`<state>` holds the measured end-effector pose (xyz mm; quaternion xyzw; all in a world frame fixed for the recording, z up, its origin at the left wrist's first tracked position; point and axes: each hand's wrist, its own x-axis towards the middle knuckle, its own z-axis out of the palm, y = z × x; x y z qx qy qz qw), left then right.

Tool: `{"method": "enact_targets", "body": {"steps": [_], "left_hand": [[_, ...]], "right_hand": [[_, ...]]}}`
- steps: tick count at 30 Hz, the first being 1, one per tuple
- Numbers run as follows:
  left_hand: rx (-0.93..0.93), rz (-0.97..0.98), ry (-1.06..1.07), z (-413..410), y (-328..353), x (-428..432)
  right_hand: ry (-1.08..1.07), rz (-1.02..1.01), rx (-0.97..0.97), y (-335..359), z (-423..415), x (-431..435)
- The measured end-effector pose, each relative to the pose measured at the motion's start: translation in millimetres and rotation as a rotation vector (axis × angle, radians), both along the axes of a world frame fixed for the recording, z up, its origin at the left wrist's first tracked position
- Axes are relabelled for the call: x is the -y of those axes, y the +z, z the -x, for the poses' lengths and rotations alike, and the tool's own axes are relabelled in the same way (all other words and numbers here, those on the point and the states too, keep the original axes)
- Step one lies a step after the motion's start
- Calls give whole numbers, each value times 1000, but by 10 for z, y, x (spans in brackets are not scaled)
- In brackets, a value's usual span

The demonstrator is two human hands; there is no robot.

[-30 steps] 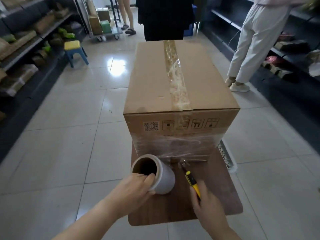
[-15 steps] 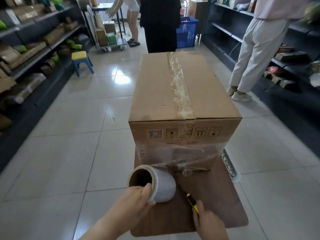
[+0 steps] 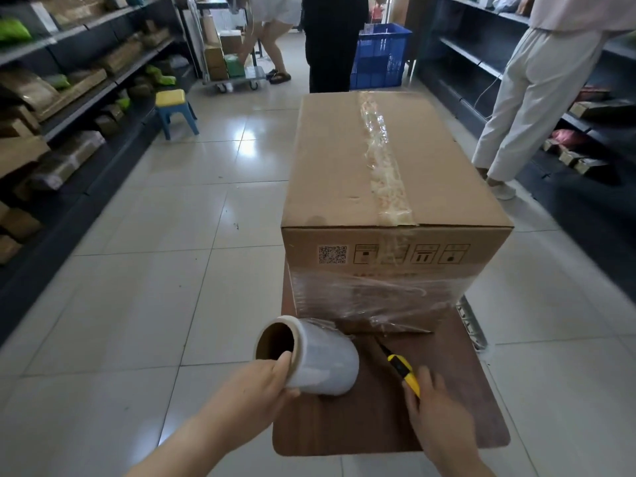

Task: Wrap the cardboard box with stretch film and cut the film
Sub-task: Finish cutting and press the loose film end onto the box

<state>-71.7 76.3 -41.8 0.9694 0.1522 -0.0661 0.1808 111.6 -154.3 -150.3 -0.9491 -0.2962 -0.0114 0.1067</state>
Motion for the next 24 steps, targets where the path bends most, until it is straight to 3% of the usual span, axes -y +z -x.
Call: {"method": "enact_targets", "body": {"steps": [8, 15, 24], "left_hand": [[-85, -147, -153, -293, 236, 139], [-149, -433, -512, -658, 209, 273], [-310, -521, -459, -748, 249, 301]], "right_hand": [[45, 153, 6, -146, -252, 264], [126, 125, 44, -128, -374, 276], [189, 111, -15, -155, -427, 324]]}}
